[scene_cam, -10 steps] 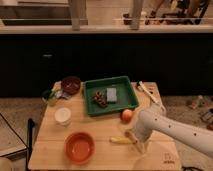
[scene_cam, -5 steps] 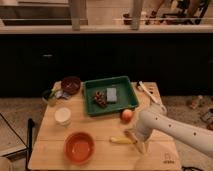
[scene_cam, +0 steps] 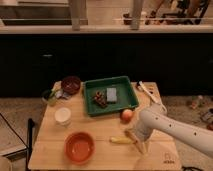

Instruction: Place banana in red bowl

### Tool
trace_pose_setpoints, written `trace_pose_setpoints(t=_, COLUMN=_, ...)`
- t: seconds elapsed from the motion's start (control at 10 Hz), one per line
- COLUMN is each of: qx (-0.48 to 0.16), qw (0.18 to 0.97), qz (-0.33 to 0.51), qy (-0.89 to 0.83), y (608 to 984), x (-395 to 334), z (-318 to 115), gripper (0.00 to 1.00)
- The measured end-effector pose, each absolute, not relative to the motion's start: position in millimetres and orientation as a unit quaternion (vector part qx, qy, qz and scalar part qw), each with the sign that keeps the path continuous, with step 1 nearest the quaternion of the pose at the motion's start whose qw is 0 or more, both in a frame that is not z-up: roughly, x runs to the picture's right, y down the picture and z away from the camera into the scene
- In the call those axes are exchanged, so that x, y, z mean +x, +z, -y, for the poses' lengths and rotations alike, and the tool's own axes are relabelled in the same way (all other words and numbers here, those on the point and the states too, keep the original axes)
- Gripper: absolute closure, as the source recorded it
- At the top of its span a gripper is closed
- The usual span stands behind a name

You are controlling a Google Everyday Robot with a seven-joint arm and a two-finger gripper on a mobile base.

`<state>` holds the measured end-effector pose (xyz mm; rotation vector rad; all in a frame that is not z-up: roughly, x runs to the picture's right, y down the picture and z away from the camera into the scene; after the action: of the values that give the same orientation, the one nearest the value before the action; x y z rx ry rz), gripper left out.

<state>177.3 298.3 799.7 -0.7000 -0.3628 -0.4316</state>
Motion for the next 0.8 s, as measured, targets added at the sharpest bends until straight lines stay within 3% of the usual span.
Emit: trace_pose_setpoints(t=0.8, qx=-0.343, qw=0.899, qz=0.171, qy=-0.211, y=787.4, x=154.5, z=-293.0, gripper=0.2)
